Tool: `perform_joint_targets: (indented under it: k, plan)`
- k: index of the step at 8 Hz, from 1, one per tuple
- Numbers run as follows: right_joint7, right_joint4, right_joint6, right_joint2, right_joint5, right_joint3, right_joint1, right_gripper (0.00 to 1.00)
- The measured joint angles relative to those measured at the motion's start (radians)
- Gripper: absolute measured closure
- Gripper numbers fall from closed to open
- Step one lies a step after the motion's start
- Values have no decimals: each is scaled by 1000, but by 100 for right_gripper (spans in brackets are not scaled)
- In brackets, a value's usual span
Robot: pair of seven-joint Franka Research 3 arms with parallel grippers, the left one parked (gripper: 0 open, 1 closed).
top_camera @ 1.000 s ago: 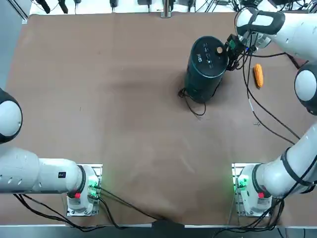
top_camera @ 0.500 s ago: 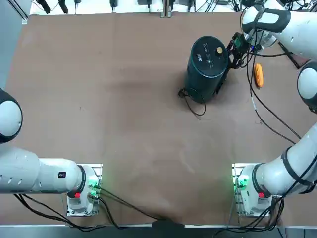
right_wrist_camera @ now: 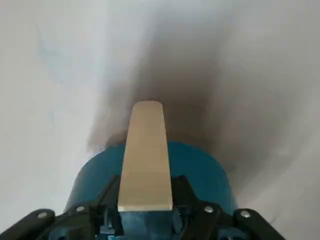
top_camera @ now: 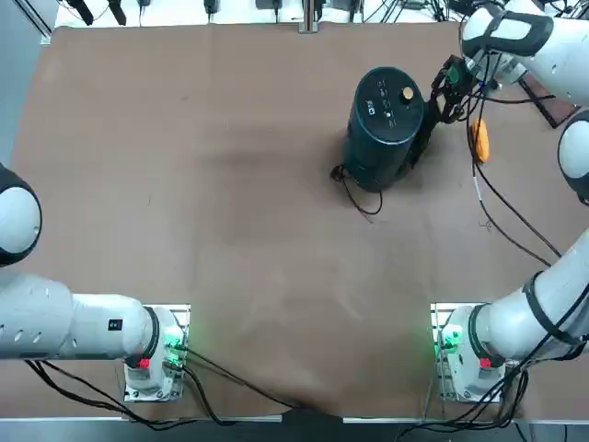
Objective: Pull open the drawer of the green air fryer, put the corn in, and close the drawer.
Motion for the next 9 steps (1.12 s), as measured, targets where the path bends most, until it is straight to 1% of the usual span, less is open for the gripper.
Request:
perform_joint_targets:
  k: [2,6,7,8,9]
  plan:
    - [-1,16,0,6,-6,0,-17,52]
    - [-1,45,-1,44,-18,0,-21,52]
    - [-1,49,-2,48,-21,0,-21,51]
    - [-2,53,-1,51,-32,0,-21,37]
    - [-2,54,-1,51,-53,0,-21,19]
